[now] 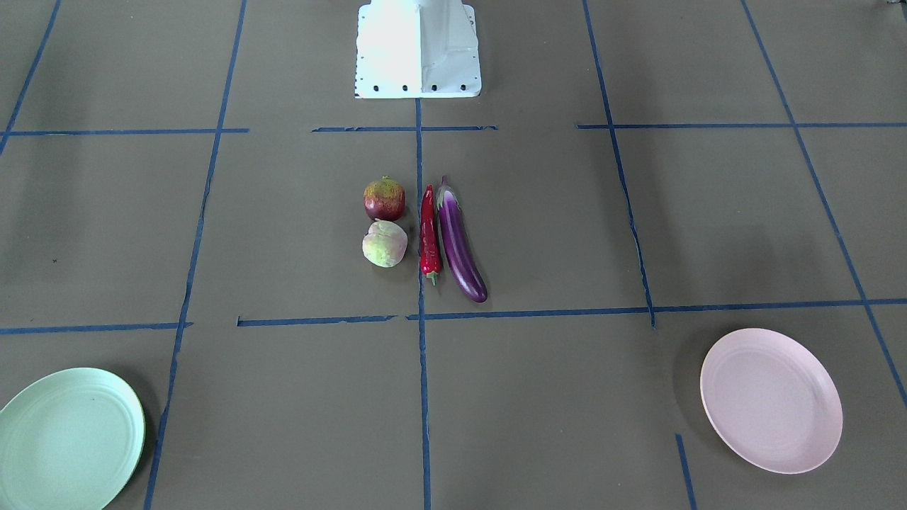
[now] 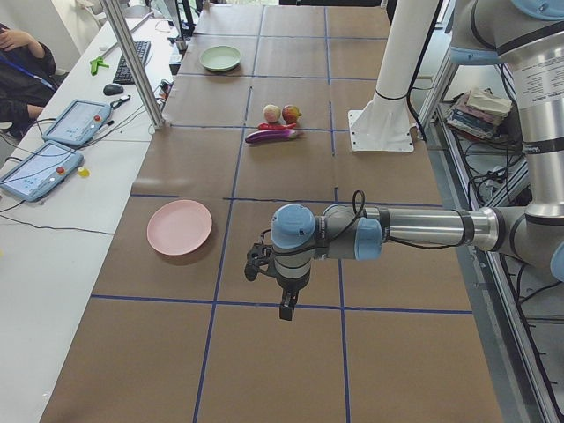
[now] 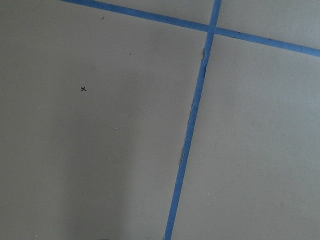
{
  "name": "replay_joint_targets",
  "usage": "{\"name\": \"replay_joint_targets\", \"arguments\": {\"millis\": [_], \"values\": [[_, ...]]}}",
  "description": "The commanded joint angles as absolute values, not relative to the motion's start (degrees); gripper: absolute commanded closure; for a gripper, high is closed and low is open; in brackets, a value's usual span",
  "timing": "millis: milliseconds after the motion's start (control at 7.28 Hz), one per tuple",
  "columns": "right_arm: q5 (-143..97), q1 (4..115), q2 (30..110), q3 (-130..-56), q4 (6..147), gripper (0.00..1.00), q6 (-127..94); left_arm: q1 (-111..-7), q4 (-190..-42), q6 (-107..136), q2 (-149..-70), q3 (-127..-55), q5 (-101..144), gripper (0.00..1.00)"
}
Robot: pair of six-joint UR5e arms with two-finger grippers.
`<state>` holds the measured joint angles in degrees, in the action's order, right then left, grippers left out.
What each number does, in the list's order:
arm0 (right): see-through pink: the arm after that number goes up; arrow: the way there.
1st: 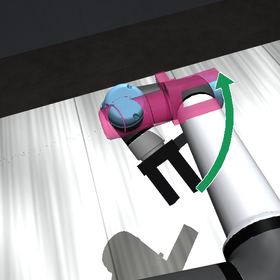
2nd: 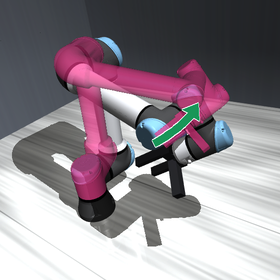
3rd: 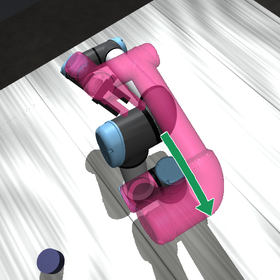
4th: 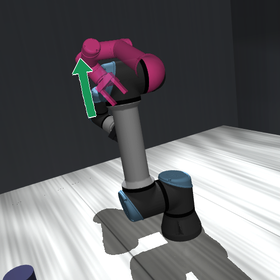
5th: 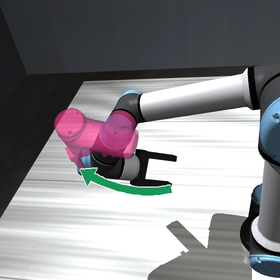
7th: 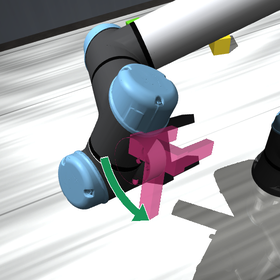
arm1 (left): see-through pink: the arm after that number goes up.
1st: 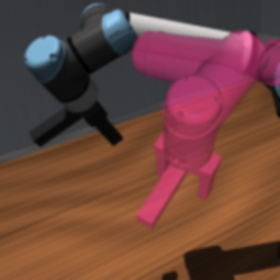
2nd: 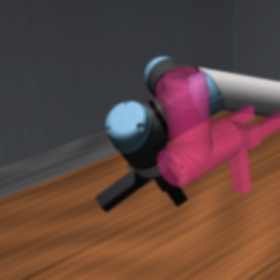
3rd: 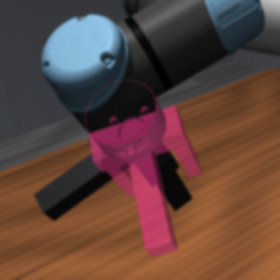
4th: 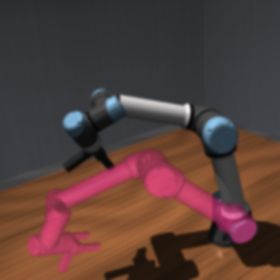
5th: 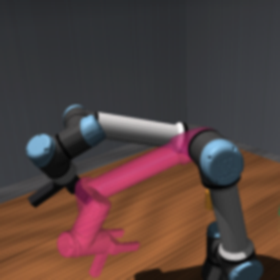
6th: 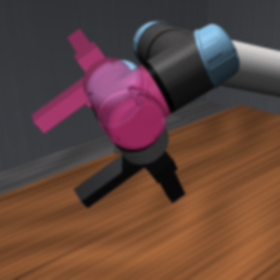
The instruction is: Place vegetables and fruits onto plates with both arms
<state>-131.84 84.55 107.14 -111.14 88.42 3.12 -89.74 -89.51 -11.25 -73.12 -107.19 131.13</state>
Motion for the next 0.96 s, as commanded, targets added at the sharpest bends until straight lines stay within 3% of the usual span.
{"name": "replay_joint_targets", "arguments": {"millis": [0, 275, 824], "values": [[-131.84, 84.55, 106.44, -111.62, 88.42, 0.0, 2.99, -89.65, -89.47, -11.34, -73.13, -107.58, 131.13, 0.0], [-133.14, 83.16, 100.4, -112.06, 88.5, 0.0, -1.29, -89.65, -89.12, -11.25, -73.21, -107.4, 131.22, 0.0], [-129.66, 62.9, 78.37, -111.62, 89.29, 0.0, -30.14, -89.65, -89.47, -11.25, -73.21, -106.79, 131.22, 0.0]]}}
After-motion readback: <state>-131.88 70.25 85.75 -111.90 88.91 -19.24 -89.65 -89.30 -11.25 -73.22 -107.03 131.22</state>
